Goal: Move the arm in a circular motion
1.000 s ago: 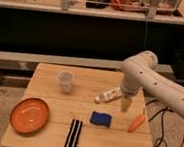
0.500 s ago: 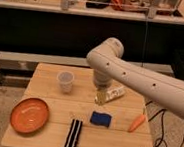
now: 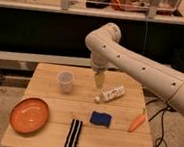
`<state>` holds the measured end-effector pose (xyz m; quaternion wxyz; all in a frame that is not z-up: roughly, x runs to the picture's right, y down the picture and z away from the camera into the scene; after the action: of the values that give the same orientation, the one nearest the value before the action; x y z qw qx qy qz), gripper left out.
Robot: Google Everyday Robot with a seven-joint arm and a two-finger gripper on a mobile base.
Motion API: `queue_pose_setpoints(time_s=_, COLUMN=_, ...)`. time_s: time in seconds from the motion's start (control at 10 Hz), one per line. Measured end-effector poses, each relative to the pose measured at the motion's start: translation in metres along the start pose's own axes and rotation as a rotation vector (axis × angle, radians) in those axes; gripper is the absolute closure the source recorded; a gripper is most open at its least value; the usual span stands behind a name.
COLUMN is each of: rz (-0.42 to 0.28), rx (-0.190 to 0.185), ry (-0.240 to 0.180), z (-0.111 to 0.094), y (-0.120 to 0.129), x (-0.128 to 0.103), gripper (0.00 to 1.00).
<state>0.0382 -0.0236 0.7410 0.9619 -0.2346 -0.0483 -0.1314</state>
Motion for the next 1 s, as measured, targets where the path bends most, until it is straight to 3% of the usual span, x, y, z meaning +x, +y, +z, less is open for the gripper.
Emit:
queue_pose_setpoints(time_s=0.2, rz=-0.057, rx=0.037, ry=-0.016, z=0.016, y=-0.031, x=0.028, gripper=0.20)
queue_pose_setpoints(time_s=0.4, rz=-0.052, rx=0.038, ry=-0.020, z=0.038, y=-0.043, x=0.068, gripper=0.20)
queue_pose_setpoints(time_s=0.7, rz=0.025, rx=0.001, ry=-0.013, z=0.071, y=-0.030, x=0.144, gripper=0.20)
queue_pose_setpoints(time_s=1.0, rz=0.148, rx=-0.053, ry=0.020, z=0.085, y=0.014, x=0.209, gripper=0.20)
